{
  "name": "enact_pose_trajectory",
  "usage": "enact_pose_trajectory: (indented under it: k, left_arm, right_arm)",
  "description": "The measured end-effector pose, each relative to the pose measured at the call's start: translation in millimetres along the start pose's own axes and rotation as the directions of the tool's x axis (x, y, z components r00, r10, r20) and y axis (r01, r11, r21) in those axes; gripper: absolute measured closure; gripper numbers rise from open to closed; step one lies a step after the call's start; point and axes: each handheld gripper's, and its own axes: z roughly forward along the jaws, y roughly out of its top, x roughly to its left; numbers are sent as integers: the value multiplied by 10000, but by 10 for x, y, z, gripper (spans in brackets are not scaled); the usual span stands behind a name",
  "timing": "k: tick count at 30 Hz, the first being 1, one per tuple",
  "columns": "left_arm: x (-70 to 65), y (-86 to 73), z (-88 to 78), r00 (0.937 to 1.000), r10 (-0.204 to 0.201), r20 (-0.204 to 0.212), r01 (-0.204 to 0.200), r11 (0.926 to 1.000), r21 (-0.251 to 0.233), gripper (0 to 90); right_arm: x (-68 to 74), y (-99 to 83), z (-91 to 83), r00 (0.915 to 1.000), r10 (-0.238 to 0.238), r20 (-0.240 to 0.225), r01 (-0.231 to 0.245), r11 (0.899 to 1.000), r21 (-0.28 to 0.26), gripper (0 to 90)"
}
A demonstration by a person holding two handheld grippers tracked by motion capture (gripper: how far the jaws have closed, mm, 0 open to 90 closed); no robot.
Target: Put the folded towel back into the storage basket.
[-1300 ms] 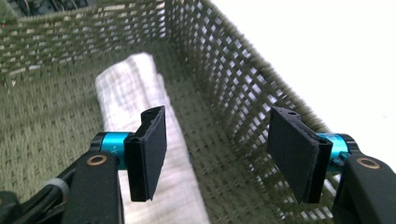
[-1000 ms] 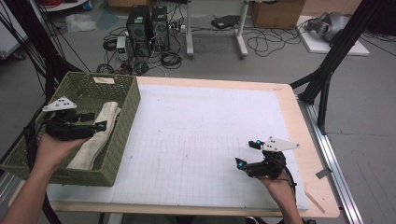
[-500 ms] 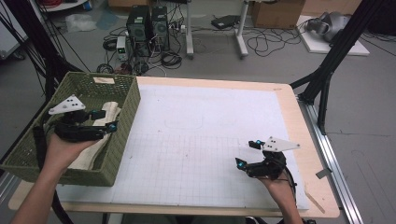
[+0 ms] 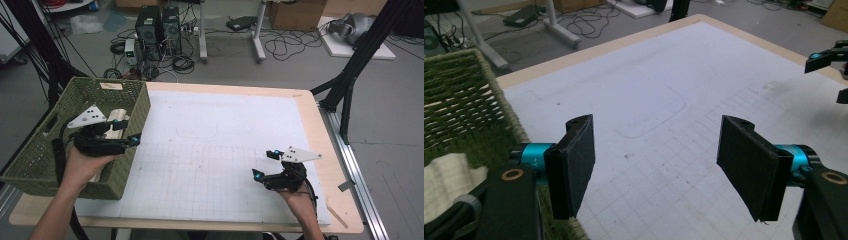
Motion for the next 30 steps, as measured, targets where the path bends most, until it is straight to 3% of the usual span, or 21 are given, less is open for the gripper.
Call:
enact_pose_trajectory:
  k: [13, 30]
  left_arm:
    - [-283, 0, 196, 9985, 340, 432, -334, 9994, -133, 316]
    - [-527, -83, 417, 9942, 693, 819, -680, 9975, -184, 312]
  right_arm:
    - [-1, 8, -2, 10000, -13, -15, 13, 10000, -66, 127]
    - [6, 10, -1, 9999, -140, -49, 140, 9999, -34, 127]
